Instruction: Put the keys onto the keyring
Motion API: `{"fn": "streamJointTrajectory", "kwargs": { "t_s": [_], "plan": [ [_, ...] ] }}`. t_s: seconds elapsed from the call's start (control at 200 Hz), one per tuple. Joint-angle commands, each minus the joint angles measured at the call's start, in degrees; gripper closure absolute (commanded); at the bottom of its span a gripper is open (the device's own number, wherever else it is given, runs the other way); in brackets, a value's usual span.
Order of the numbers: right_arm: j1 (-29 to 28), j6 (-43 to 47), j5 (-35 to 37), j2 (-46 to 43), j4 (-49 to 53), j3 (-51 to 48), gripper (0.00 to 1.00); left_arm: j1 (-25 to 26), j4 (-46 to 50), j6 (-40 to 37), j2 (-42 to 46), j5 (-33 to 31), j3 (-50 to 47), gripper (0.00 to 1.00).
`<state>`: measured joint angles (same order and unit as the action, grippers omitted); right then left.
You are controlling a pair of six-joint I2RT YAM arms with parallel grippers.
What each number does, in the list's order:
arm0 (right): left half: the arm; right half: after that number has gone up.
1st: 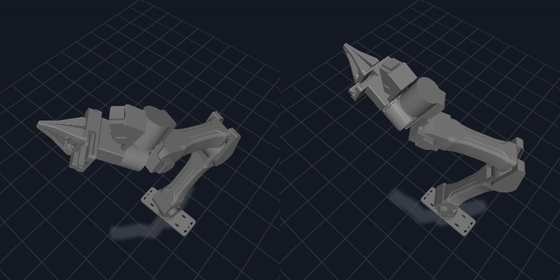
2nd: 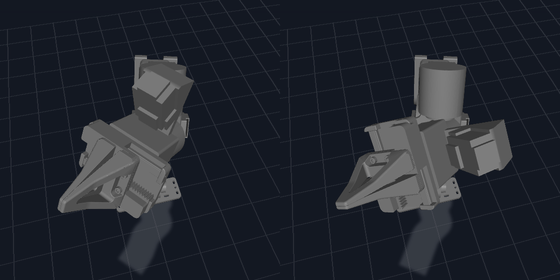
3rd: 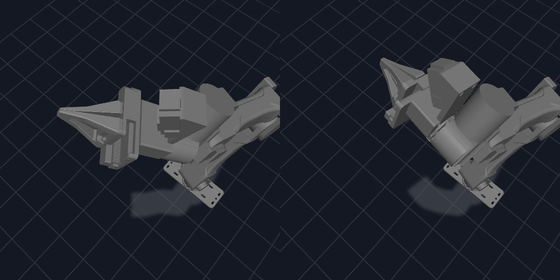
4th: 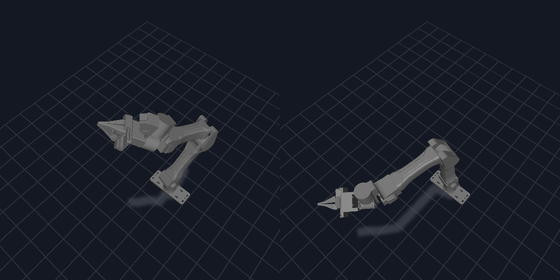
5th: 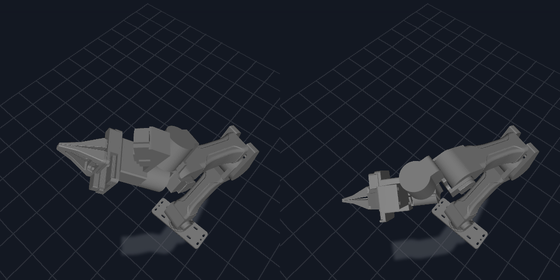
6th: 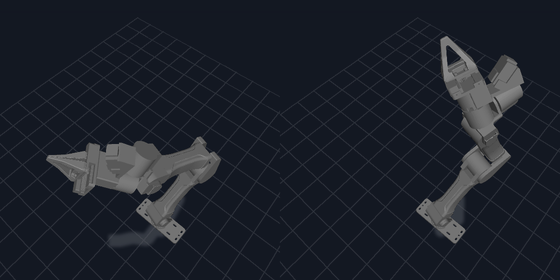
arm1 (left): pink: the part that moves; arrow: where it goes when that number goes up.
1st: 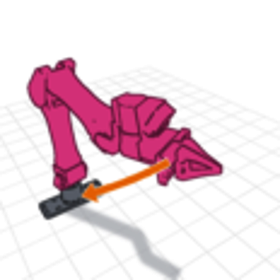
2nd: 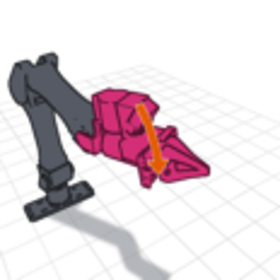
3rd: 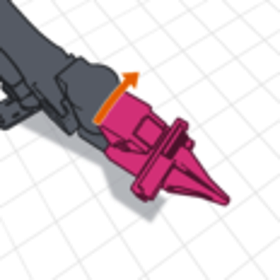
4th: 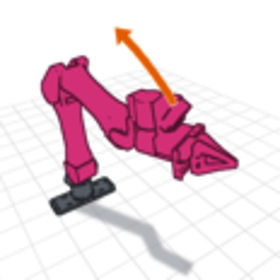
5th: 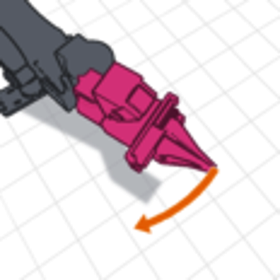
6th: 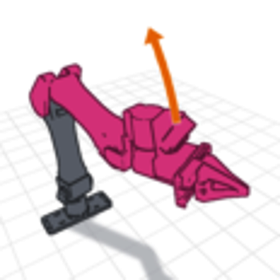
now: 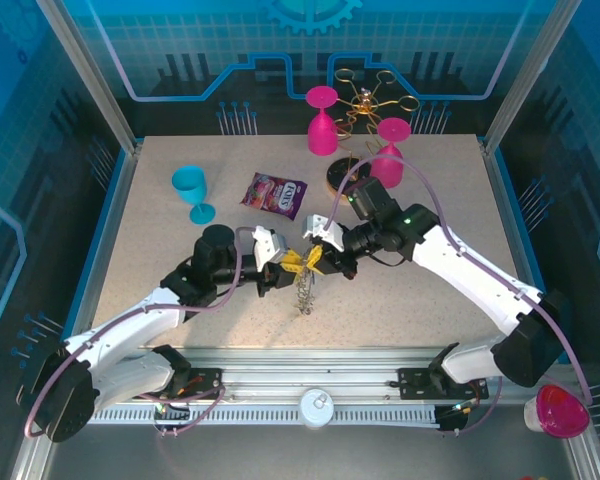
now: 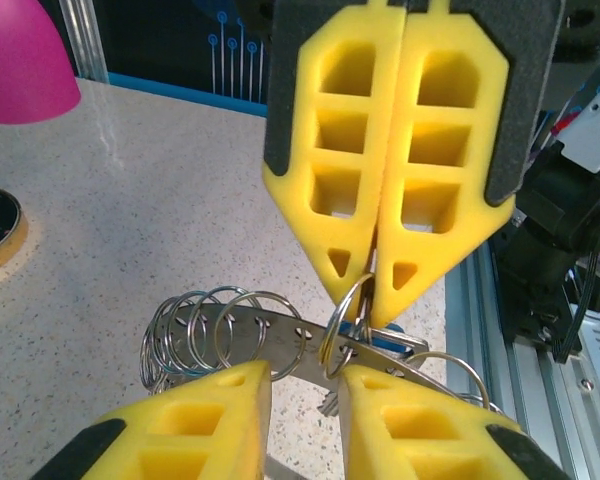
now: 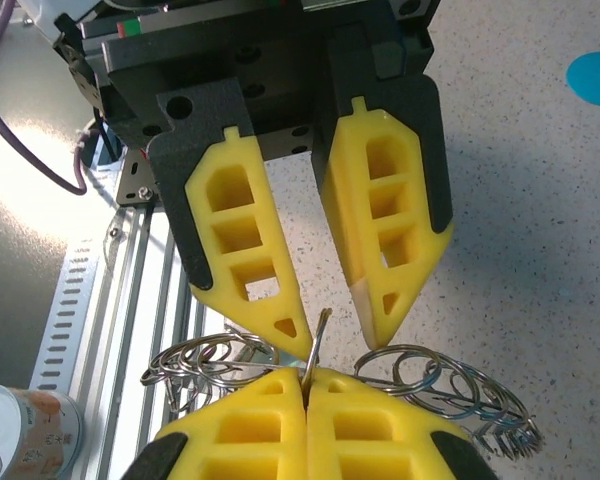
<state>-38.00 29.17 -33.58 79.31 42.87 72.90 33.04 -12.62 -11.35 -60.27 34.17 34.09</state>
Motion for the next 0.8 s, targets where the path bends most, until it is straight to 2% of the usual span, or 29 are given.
{"fn": "streamJointTrajectory", "kwargs": {
  "t_s": [0.0,0.29,0.495,0.796],
  "plan": [
    [-1.9,2.8,0.7,1.1,4.3,2.5,1.00,-0.1,-0.6,-2.7,0.0,3.1,3.7,0.76],
    [-2.2,3.0,2.6,-0.5,4.5,1.8,1.00,-0.1,1.3,-4.0,0.2,4.1,4.3,0.72],
    [-2.9,3.3,2.0,0.1,4.4,2.9,1.00,-0.2,3.3,-4.8,-1.1,5.7,5.7,0.77],
    [-3.0,3.2,2.4,0.1,4.3,3.3,1.00,-0.2,8.9,-7.6,-1.3,5.8,6.6,0.78]
  ]
}}
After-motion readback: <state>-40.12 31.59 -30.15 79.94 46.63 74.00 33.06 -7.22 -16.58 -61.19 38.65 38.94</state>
